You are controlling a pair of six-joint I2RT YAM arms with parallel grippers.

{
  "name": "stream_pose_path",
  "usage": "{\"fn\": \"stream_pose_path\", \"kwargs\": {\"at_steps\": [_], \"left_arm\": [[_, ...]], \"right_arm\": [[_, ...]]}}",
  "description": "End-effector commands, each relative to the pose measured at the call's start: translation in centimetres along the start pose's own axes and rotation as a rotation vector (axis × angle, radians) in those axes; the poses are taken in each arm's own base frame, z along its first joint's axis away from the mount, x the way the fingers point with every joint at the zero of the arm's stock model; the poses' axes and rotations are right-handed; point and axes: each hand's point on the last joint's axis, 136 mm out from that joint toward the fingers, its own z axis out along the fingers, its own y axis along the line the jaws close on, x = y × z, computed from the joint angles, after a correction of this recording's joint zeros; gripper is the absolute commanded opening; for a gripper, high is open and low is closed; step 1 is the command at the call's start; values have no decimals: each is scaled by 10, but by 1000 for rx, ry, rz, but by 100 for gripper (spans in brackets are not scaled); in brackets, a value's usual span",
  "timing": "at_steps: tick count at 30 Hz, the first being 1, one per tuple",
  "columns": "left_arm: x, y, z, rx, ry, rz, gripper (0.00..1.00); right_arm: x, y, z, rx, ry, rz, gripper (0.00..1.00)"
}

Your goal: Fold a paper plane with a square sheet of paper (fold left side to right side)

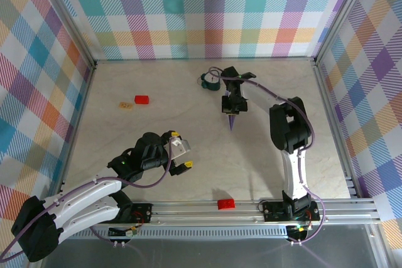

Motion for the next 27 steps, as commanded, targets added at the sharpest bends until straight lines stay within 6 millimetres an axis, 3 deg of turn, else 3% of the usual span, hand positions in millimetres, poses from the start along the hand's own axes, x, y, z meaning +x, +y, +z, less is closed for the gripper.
{"fn": "stream_pose_path", "kwargs": {"at_steps": [1, 17, 27], "left_arm": [[-5, 4, -4, -11, -20, 12, 100], [-7, 4, -6, -12, -26, 13, 100], [-7, 4, -6, -12, -28, 13, 100]], "right_arm": [[5, -2, 2, 18, 58, -15, 4], [0, -9, 37, 50, 117, 36, 8], [3, -12, 39, 64, 124, 45, 23]]}}
